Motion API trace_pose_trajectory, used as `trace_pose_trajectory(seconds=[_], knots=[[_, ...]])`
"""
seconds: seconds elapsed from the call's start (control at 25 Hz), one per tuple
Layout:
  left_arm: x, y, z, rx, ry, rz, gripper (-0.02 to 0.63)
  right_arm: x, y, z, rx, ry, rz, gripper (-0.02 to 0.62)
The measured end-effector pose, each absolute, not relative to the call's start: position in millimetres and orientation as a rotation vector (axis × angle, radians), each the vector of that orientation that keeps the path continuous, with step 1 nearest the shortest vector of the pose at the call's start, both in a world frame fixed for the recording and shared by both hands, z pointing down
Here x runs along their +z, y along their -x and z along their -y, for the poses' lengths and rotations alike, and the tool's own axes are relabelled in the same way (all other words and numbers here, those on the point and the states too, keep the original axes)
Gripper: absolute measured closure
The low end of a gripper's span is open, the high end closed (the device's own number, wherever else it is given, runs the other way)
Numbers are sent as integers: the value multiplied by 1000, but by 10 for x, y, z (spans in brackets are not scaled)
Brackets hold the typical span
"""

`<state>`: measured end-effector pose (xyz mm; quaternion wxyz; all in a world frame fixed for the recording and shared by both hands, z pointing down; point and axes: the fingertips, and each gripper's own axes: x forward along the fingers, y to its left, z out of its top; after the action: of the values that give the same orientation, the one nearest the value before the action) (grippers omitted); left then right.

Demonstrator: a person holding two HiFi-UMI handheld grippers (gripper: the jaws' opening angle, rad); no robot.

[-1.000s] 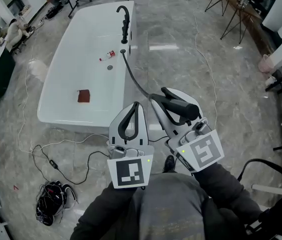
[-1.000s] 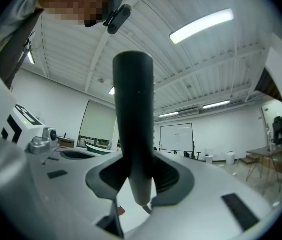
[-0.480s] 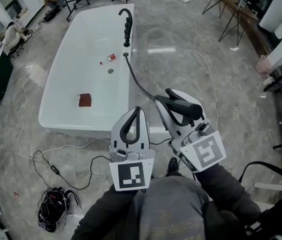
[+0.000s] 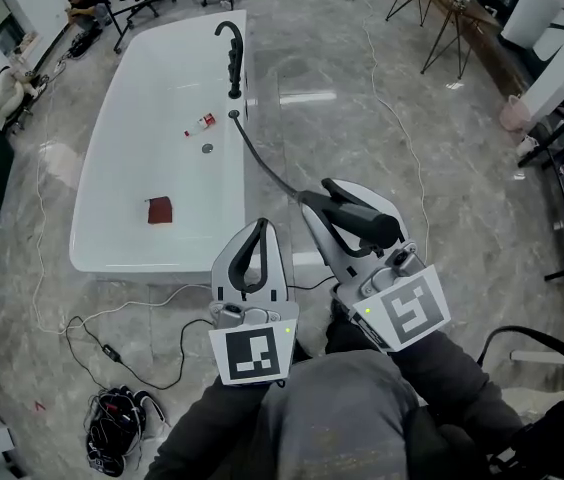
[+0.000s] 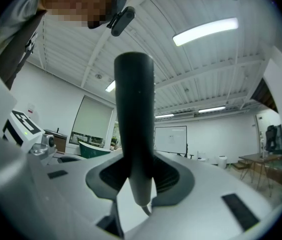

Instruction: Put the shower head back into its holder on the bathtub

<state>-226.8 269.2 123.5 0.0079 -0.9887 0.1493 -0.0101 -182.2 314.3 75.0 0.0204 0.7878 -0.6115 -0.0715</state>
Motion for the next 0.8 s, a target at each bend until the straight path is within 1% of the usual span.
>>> trace_pose_trajectory(seconds=[0.36,0.6,0.8], knots=[[1463,2080,-2665,-52,3069,-503,604,993,1641,-3165,-211,-2457,1936,466],[1489,1537,-2727,-90,3033,-605,604,977,1051,-3237,-179,-2439,2009,468],[1550,1251,-2651,-126,3016,-665,604,1035,749,-3195,-162,-2407,2059,468]])
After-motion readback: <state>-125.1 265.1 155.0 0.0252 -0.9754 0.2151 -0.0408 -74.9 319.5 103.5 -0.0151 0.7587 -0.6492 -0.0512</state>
